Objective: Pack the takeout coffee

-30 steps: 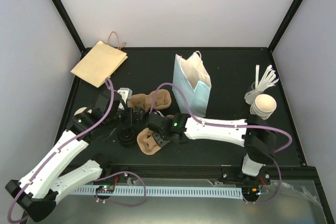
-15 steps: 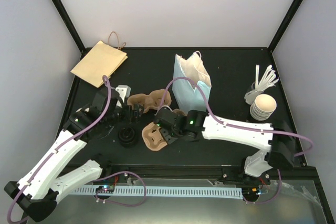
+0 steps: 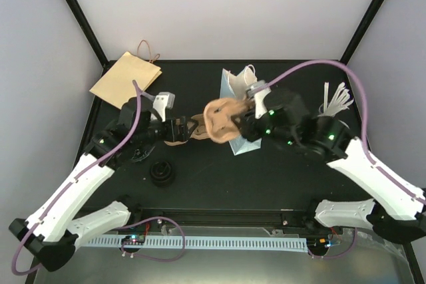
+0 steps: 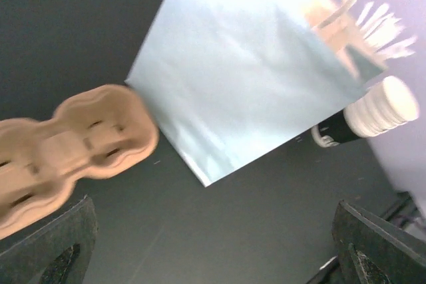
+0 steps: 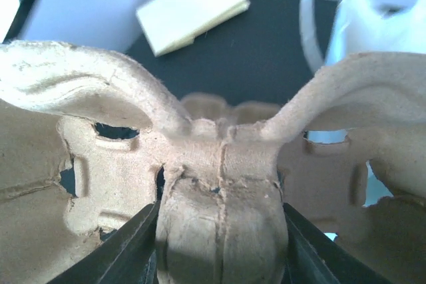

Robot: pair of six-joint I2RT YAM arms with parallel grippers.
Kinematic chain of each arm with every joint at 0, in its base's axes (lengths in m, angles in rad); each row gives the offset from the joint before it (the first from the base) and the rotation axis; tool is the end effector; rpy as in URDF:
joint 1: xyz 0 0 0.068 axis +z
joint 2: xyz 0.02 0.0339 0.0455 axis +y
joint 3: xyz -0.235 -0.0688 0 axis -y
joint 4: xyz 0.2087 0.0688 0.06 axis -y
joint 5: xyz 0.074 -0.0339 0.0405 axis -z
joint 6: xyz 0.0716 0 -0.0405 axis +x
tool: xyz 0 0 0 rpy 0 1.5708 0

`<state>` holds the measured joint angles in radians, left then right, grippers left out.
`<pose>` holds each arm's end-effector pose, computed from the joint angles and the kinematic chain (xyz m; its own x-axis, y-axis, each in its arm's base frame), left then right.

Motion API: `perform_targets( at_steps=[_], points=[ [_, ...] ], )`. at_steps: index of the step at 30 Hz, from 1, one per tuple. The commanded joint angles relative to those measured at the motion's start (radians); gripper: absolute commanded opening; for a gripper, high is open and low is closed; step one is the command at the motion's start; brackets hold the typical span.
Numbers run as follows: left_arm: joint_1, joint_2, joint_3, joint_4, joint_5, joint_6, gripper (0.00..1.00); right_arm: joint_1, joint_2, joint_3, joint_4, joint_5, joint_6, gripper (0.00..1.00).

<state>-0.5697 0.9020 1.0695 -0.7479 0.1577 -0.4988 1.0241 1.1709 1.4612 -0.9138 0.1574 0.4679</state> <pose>0.1548 -0.1125 0.3125 -0.7132 -0.1042 -0.6932 0.3440 0.8096 -0.4757 0.1285 0.1896 0.3627 -0.6216 -0.1646 -0.7659 -0.5571 0.7802 0.2845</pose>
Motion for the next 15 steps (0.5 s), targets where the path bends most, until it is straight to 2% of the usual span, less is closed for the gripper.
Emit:
perform_targets(
  at_steps=[1,4,8,15],
  points=[
    [-0.013,0.109,0.051,0.223,0.171,-0.122,0.99,-0.134,-0.011,0.105,-0.021,-0.077,-0.081,0.46],
    [-0.067,0.206,0.122,0.214,0.137,-0.153,0.99,-0.228,0.004,0.175,-0.025,-0.085,-0.101,0.46],
    [-0.18,0.32,0.204,0.232,0.003,-0.205,0.99,-0.335,0.007,0.219,0.007,-0.096,-0.113,0.46],
    [-0.273,0.477,0.283,0.291,-0.212,-0.335,0.92,-0.458,-0.06,0.178,0.117,-0.081,-0.089,0.46]
  ],
)
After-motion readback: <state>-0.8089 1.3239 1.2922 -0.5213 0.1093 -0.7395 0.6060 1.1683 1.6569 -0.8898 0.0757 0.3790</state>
